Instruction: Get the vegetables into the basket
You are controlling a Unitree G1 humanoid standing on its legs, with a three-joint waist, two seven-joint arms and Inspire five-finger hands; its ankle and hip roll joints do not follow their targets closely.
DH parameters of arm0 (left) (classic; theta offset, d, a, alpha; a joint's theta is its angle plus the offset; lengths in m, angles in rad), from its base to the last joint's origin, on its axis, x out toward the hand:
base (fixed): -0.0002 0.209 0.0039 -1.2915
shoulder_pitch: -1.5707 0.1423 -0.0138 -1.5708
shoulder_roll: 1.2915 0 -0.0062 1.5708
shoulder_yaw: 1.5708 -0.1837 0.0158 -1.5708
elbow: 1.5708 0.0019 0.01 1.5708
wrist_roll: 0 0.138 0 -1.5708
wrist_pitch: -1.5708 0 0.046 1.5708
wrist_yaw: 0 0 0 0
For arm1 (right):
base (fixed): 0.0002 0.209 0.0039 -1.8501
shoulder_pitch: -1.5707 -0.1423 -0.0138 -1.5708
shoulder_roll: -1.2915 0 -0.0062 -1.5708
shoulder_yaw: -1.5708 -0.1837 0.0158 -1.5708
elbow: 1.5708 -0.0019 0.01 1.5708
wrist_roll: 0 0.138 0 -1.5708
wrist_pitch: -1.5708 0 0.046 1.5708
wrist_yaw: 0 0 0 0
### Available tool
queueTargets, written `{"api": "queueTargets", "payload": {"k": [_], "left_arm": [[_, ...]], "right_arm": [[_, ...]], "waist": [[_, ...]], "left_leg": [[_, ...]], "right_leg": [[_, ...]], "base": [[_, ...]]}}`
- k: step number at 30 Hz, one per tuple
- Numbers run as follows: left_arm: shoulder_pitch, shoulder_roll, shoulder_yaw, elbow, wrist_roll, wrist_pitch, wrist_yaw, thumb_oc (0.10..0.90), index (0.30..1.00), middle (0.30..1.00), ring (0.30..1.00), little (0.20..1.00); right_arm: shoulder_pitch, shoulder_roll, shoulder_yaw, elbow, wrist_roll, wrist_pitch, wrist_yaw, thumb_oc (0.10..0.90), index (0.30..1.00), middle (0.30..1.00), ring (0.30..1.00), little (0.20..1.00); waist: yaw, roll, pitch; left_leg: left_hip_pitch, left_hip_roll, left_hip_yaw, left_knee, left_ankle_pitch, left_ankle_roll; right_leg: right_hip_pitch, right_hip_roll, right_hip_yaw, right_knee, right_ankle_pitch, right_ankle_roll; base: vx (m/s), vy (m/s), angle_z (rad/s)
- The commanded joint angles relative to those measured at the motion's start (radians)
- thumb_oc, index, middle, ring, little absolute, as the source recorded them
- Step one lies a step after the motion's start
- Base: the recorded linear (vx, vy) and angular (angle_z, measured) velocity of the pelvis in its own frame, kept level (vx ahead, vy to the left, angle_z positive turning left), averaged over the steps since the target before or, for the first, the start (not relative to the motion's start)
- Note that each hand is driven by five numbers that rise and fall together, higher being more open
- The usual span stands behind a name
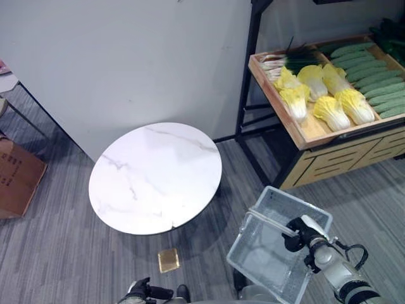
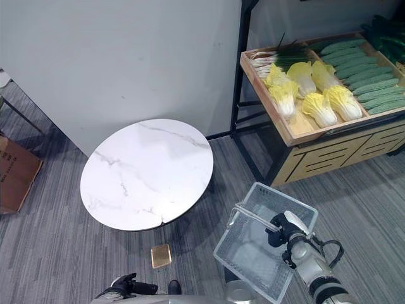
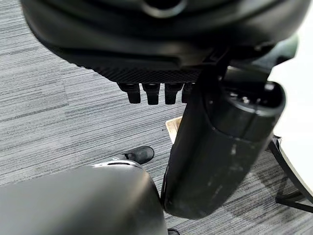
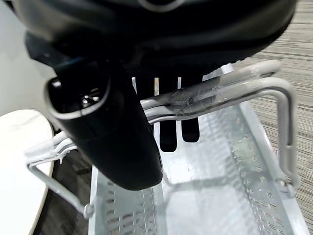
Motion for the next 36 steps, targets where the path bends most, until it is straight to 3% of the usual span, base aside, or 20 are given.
{"api": "queueTargets", "payload": {"k": [1,7,13,28,36], "left_arm": [[-0.016,-0.002,-0.071,0.063,0.043,0.0,0.004,0.9,1.0,1.0,1.0,1.0],[-0.026,0.015,-0.068,0.078,0.044,-0.002,0.022,0.9,1.0,1.0,1.0,1.0],[-0.028,0.029,-0.063,0.088,0.053,-0.005,0.025,0.9,1.0,1.0,1.0,1.0],[-0.034,0.036,-0.057,0.116,0.077,-0.003,0.044,0.9,1.0,1.0,1.0,1.0],[-0.036,0.046,-0.055,0.124,0.096,0.002,0.044,0.9,1.0,1.0,1.0,1.0]], "right_arm": [[-0.142,0.01,-0.061,0.039,-0.025,-0.058,-0.087,0.4,0.3,0.3,0.3,0.3],[-0.13,0.063,-0.069,0.285,0.03,-0.058,-0.117,0.4,0.3,0.3,0.3,0.3],[-0.105,0.063,-0.079,0.393,0.024,-0.058,-0.128,0.4,0.3,0.3,0.3,0.3],[-0.059,0.111,-0.084,0.443,0.045,-0.068,-0.143,0.4,0.3,0.3,0.3,0.3],[-0.041,0.129,-0.086,0.416,0.068,-0.07,-0.136,0.4,0.3,0.3,0.3,0.3]], "waist": [[0.002,-0.043,0.003],[0.005,-0.051,0.001],[0.004,-0.055,0.0],[-0.008,-0.066,-0.007],[-0.024,-0.071,-0.007]], "left_leg": [[0.003,-0.041,0.013,0.029,-0.026,0.007],[0.005,-0.044,0.009,0.027,-0.029,0.008],[0.007,-0.045,0.008,0.025,-0.031,0.008],[0.015,-0.048,0.02,0.028,-0.044,0.011],[0.021,-0.055,0.056,0.033,-0.063,0.023]], "right_leg": [[0.079,-0.039,0.027,0.091,-0.153,0.062],[0.084,-0.041,0.024,0.085,-0.15,0.064],[0.086,-0.04,0.023,0.085,-0.151,0.064],[0.081,-0.04,0.04,0.087,-0.149,0.069],[0.062,-0.044,0.085,0.089,-0.136,0.082]], "base": [[0.0,0.0,0.0],[0.0,0.0,0.0],[0.0,0.0,0.0],[0.0,0.005,-0.01],[0.01,0.035,-0.16]]}}
